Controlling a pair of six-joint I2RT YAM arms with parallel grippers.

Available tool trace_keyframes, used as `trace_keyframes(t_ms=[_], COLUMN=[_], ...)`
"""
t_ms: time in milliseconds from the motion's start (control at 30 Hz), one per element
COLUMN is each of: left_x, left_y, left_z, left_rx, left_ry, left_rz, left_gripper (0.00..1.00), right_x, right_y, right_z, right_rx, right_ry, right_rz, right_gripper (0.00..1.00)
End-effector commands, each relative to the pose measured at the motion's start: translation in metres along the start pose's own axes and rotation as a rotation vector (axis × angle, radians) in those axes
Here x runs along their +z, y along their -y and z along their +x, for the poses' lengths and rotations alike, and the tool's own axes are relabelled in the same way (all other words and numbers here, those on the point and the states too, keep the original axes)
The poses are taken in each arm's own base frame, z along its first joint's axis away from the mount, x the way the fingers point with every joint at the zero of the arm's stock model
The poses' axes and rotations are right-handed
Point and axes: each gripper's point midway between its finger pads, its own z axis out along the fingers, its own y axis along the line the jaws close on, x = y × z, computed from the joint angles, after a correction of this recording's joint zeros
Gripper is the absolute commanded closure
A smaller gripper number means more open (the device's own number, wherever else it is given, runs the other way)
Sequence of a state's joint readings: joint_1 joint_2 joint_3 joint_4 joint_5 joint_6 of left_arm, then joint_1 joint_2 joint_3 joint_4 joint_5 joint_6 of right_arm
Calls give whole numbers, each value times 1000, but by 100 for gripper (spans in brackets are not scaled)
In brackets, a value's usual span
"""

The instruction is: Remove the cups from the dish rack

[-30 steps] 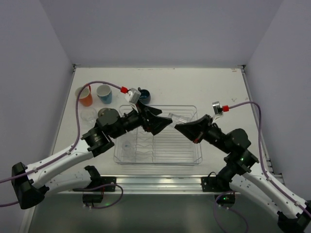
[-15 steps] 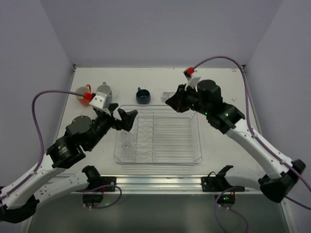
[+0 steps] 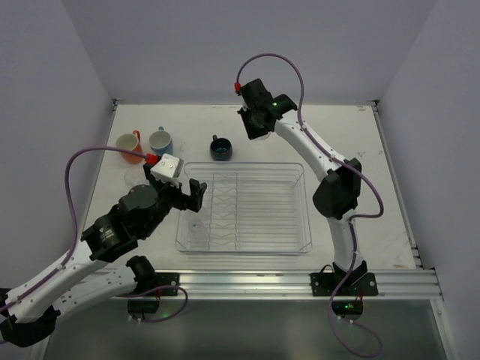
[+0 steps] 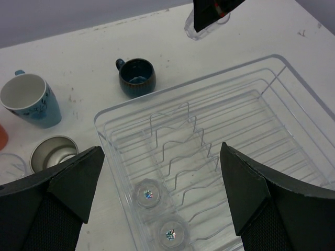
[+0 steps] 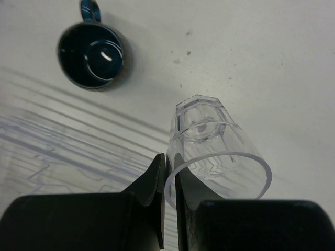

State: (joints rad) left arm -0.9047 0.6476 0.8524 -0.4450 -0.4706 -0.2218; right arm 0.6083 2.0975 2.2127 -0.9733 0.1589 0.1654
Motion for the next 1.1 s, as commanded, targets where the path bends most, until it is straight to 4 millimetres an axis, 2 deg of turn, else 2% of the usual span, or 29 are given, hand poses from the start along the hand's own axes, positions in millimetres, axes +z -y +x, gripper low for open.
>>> trace_keyframes(t_ms=[0, 200, 233, 400, 567, 767, 900, 1033, 1067], left_x=[7, 19, 21, 28, 33, 38, 42, 46, 46], left_y=[3, 0, -2, -8, -10, -13, -15, -16, -16], left_z=[10, 15, 16, 21, 27, 34, 39, 45, 46], left_rx=[5, -18, -28, -39, -34, -28, -25, -19, -19], left_ry=[-24, -52, -59, -77, -100, -128, -151, -176, -179], left_rz=[18, 35, 43, 37, 25, 7, -6, -12, -13], left_gripper=[0, 0, 0, 0, 0, 0, 0, 0, 0], right_x=[17, 64, 76, 93, 111, 120, 123, 122, 122], right_y=[25, 36, 39, 43, 37, 31, 31, 29, 28], right_z=[27, 38, 45, 56, 76, 74, 75, 74, 71], right_rx=[-69, -82, -87, -125, -136, -127, -127, -125, -126], right_ry=[-149, -177, -200, -237, -277, -262, -262, -255, -244], right_rz=[49, 59, 59, 77, 44, 15, 12, 4, 0], right_gripper=[100, 100, 100, 100, 100, 99, 90, 72, 71])
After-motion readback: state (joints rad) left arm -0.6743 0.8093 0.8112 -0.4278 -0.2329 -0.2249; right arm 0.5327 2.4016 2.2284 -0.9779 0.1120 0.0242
